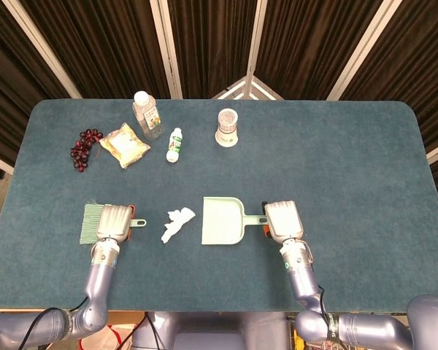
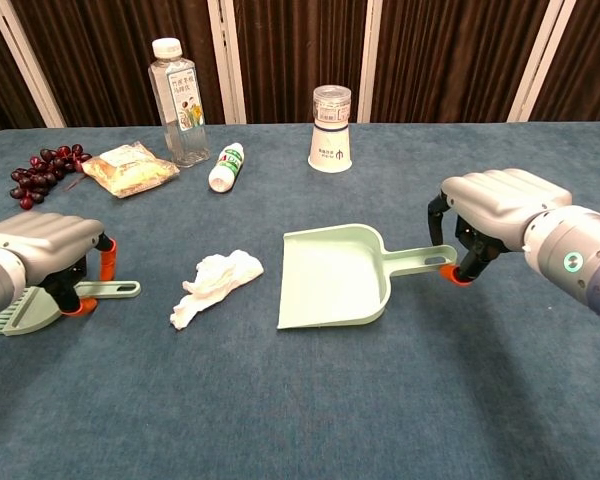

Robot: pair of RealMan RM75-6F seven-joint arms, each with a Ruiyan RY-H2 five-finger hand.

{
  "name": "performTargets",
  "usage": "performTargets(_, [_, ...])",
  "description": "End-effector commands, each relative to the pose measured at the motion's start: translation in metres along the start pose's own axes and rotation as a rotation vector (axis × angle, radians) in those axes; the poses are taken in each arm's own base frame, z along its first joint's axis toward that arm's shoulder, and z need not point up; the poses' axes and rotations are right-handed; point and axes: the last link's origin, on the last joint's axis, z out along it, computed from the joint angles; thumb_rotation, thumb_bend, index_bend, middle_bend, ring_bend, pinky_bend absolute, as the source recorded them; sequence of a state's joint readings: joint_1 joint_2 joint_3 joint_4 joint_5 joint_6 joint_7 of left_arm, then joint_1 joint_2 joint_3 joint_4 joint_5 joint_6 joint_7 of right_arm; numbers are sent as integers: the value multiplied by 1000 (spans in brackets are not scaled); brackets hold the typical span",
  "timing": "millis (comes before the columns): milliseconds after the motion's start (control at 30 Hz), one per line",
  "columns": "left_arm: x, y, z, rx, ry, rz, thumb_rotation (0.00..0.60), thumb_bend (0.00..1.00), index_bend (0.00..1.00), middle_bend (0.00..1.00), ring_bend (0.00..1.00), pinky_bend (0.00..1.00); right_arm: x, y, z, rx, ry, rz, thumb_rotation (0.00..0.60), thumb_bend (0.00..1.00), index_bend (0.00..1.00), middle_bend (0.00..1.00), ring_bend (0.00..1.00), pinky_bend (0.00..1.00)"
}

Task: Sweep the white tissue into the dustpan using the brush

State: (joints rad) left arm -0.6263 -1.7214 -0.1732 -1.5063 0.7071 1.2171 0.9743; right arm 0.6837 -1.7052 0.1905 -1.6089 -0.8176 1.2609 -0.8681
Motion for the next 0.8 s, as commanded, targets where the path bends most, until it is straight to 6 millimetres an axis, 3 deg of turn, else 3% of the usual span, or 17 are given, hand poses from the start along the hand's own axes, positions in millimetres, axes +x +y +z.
performTargets(33, [-1,2,0,-3,-2,-9,600,495,575,919,890,920,0,0,0,-2,0,-1,600,383,571,883,875,857])
performTargets(233, [3,3,-3,-21,29,-40,600,555,677,951,914,934,2,0,1,-3,8,-4,600,383,572,883,875,857])
performTargets(800, [26,-11,-18,-40,118,-205,600,577,704,969,932,948,10,-2,-5,10,21,-8,600,384,572,883,875,858])
